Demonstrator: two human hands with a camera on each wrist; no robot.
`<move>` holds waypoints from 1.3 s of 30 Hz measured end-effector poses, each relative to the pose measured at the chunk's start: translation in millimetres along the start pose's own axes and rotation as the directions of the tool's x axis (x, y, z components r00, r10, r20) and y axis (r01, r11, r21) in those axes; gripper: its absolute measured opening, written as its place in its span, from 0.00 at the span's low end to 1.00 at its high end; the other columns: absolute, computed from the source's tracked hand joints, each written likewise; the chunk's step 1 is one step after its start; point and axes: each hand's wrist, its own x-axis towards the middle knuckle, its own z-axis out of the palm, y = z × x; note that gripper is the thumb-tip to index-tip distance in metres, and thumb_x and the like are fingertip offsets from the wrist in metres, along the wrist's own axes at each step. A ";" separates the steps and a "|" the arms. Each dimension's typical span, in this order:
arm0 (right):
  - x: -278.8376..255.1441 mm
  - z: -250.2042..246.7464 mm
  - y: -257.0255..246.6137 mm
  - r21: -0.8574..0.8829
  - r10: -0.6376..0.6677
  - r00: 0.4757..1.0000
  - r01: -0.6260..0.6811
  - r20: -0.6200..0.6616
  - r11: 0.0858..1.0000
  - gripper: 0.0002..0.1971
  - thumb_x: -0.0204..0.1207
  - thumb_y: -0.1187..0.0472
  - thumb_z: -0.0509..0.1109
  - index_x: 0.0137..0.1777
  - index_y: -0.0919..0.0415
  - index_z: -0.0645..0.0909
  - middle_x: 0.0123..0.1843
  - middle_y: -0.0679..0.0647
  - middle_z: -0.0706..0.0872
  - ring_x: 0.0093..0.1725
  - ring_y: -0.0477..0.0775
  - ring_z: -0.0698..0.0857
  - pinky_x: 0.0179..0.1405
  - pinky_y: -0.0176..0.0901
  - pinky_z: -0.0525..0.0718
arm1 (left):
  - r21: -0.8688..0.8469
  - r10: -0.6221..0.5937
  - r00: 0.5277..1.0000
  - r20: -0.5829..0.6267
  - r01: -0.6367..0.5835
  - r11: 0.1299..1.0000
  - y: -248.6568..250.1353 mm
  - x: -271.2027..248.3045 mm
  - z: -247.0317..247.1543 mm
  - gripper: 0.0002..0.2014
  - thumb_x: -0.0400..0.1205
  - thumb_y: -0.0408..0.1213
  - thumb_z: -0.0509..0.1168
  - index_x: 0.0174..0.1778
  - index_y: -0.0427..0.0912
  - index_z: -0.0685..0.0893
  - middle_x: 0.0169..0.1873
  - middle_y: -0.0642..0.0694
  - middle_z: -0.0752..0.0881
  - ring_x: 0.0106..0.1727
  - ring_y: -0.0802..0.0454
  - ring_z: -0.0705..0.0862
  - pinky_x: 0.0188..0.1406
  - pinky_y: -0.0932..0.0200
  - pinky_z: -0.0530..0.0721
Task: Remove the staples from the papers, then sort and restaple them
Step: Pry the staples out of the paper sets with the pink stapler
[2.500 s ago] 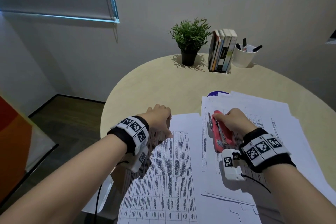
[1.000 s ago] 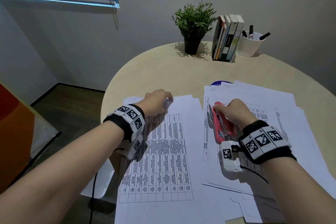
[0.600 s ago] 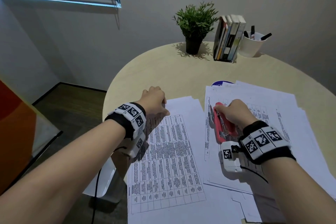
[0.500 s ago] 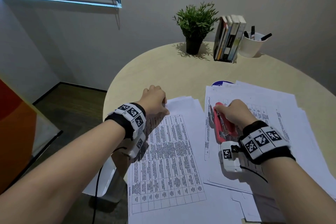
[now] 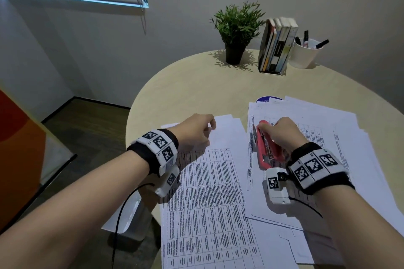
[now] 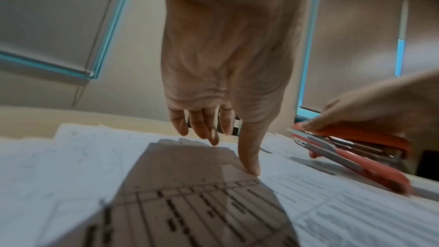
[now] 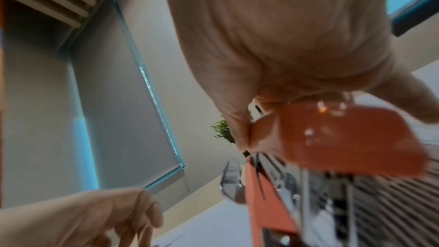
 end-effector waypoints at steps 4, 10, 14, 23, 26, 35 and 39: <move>-5.8 10.2 -17.3 -0.130 -0.075 0.997 0.072 -0.022 0.989 0.21 0.77 0.45 0.68 0.30 0.60 0.73 0.30 0.55 0.79 0.39 0.61 0.82 0.60 0.63 0.79 | 0.360 0.101 0.982 -0.159 -0.037 0.932 -2.2 -12.6 8.2 0.21 0.75 0.43 0.72 0.62 0.41 0.78 0.53 0.46 0.79 0.54 0.46 0.78 0.46 0.55 0.74; -26.9 50.0 -54.7 -0.460 -0.213 0.968 0.250 0.132 0.852 0.18 0.81 0.47 0.63 0.33 0.54 0.67 0.33 0.48 0.76 0.38 0.56 0.77 0.71 0.64 0.65 | 0.272 0.032 0.998 0.053 -0.046 0.961 -15.6 -32.6 14.8 0.14 0.67 0.49 0.79 0.37 0.46 0.83 0.48 0.51 0.74 0.51 0.50 0.78 0.48 0.51 0.82; -32.9 71.9 -61.5 -0.599 -0.301 0.939 0.339 0.167 0.725 0.15 0.79 0.50 0.63 0.35 0.54 0.67 0.42 0.51 0.78 0.49 0.60 0.82 0.67 0.65 0.62 | 0.294 0.072 0.992 0.104 -0.100 0.951 -25.0 -38.0 18.6 0.21 0.66 0.55 0.78 0.40 0.42 0.83 0.53 0.47 0.72 0.65 0.48 0.72 0.57 0.47 0.79; -26.0 77.0 -68.0 -0.639 -0.370 0.910 0.398 0.186 0.658 0.19 0.77 0.50 0.66 0.31 0.53 0.61 0.42 0.50 0.77 0.42 0.59 0.77 0.66 0.61 0.63 | 0.286 0.113 0.986 0.121 -0.143 0.947 -29.8 -38.6 12.8 0.24 0.65 0.57 0.78 0.38 0.38 0.84 0.61 0.44 0.70 0.65 0.47 0.72 0.60 0.50 0.78; -25.5 79.0 -67.3 -0.626 -0.397 0.900 0.417 0.181 0.659 0.17 0.77 0.50 0.66 0.33 0.54 0.63 0.43 0.51 0.77 0.45 0.60 0.79 0.64 0.60 0.64 | 0.288 0.131 0.985 0.113 -0.159 0.944 -31.2 -38.5 12.6 0.24 0.65 0.58 0.77 0.37 0.39 0.86 0.53 0.48 0.70 0.65 0.48 0.72 0.58 0.52 0.78; -32.4 89.0 -64.7 -0.575 -0.399 0.912 0.379 0.097 0.725 0.12 0.79 0.53 0.64 0.39 0.58 0.70 0.40 0.52 0.78 0.48 0.61 0.81 0.61 0.55 0.70 | 0.312 0.154 0.979 0.133 -0.189 0.931 -33.3 -41.7 13.7 0.20 0.68 0.57 0.76 0.33 0.43 0.81 0.55 0.46 0.74 0.62 0.48 0.71 0.56 0.54 0.75; -36.1 91.9 -66.7 -0.697 -0.539 0.832 0.462 0.128 0.548 0.11 0.80 0.53 0.63 0.37 0.55 0.72 0.44 0.54 0.85 0.48 0.61 0.85 0.65 0.57 0.65 | 0.353 0.167 0.976 0.141 -0.207 0.912 -37.0 -43.3 16.2 0.25 0.69 0.59 0.74 0.43 0.38 0.85 0.59 0.45 0.75 0.64 0.48 0.71 0.60 0.52 0.75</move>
